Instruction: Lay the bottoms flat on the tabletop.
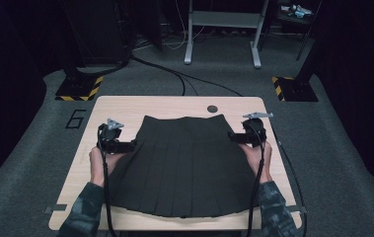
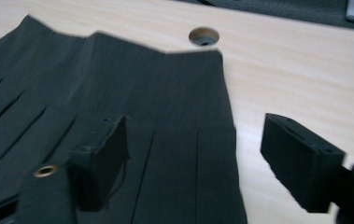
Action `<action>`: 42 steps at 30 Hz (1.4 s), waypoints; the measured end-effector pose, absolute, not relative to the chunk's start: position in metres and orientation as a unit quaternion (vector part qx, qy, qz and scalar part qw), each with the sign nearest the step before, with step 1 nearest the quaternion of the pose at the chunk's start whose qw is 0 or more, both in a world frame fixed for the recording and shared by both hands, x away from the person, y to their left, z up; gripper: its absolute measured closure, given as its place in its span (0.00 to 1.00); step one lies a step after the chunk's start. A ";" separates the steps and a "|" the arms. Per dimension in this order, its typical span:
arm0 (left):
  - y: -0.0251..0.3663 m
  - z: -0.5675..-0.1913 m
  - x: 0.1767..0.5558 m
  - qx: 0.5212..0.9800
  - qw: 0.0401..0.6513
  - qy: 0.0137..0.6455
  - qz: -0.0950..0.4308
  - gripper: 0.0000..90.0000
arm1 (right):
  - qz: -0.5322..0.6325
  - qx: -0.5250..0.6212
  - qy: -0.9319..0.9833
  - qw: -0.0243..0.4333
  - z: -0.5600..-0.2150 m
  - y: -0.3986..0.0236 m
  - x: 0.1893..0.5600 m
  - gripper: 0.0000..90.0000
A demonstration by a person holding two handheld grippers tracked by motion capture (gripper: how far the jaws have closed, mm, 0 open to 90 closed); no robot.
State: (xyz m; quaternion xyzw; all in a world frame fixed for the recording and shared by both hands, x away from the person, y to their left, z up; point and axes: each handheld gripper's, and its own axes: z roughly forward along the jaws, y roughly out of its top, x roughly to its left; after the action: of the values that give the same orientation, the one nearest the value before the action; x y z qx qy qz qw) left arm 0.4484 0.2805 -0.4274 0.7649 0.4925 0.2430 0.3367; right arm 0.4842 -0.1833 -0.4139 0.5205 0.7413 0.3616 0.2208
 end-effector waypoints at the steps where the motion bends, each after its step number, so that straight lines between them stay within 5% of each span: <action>1: 0.285 -0.431 0.441 0.765 0.339 0.493 0.237 0.25 | 0.365 0.520 0.741 0.219 -0.418 -0.187 0.477 0.23; 12: 0.316 -0.473 0.374 0.769 0.313 0.518 0.208 0.35 | 0.355 0.531 0.741 0.207 -0.465 -0.212 0.421 0.17; 20: 0.327 -0.502 0.349 0.769 0.297 0.537 0.181 0.53 | 0.341 0.530 0.746 0.212 -0.485 -0.213 0.394 0.17; 22: 0.327 -0.508 0.344 0.771 0.302 0.532 0.174 0.61 | 0.340 0.525 0.750 0.213 -0.488 -0.214 0.390 0.17; 24: 0.326 -0.509 0.341 0.772 0.307 0.528 0.177 0.80 | 0.337 0.523 0.752 0.215 -0.492 -0.214 0.386 0.18; 27: 0.321 -0.507 0.339 0.781 0.306 0.514 0.179 0.92 | 0.330 0.524 0.756 0.211 -0.498 -0.213 0.385 0.18; 42: 0.305 -0.502 0.333 0.821 0.340 0.451 0.081 0.81 | 0.329 0.532 0.753 0.206 -0.505 -0.222 0.374 0.18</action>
State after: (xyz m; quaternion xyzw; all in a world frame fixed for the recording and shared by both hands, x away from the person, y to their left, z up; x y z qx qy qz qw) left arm 0.3328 0.3050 -0.5022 0.8213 0.4512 0.0807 0.3398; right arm 0.3742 -0.2219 -0.5046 0.5316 0.7527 0.3291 0.2060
